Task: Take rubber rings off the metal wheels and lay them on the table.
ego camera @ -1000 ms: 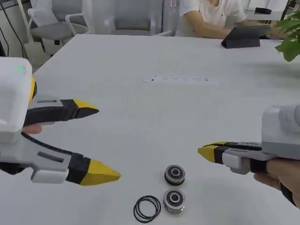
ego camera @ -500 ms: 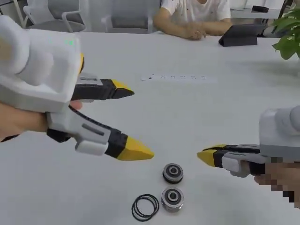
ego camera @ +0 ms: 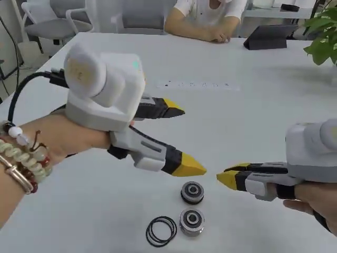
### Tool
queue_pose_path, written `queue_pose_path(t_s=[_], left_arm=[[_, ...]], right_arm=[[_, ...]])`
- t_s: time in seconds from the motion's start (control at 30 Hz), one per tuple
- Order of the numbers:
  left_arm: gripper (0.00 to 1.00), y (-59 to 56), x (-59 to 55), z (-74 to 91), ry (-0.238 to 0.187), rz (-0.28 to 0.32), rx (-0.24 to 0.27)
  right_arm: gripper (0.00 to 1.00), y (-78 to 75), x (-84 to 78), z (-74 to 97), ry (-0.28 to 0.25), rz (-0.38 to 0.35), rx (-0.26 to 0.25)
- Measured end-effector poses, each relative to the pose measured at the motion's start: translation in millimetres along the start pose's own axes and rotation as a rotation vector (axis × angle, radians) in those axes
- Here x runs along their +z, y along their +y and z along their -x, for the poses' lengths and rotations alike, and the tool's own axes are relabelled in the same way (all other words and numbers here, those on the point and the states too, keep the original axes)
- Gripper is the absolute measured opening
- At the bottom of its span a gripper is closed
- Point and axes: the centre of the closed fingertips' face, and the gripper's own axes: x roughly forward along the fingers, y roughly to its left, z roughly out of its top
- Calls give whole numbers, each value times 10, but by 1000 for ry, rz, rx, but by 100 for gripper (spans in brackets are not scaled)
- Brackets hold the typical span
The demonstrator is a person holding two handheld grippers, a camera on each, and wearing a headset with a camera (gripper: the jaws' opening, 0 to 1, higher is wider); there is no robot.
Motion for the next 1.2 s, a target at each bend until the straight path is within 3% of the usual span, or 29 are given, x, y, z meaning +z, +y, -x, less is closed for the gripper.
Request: queue_pose_path(t_s=[0.17, 0.4, 0.53, 0.63, 0.73, 0.87, 1.07, 1.2], left_arm=[[63, 57, -125, -113, -14, 29, 30], [50, -45, -411, -239, 4, 67, 39], [42, -150, -611, -313, 47, 65, 4], [41, -162, -712, -366, 53, 97, 3], [37, -156, -826, -405, 86, 94, 15], [32, -174, -854, -426, 78, 125, 10], [24, -217, -885, -444, 92, 114, -2], [19, -229, -929, -450, 111, 109, -3]], right_arm=[[14, 21, -23, -20, 12, 13, 10], [15, 57, -62, -47, 28, 21, 21], [15, 81, -91, -67, 39, 30, 33], [15, 123, -121, -93, 53, 40, 44], [15, 152, -159, -112, 71, 54, 52], [15, 193, -231, -145, 99, 72, 64], [17, 256, -346, -210, 135, 88, 77], [24, 256, -377, -263, 135, 94, 64]])
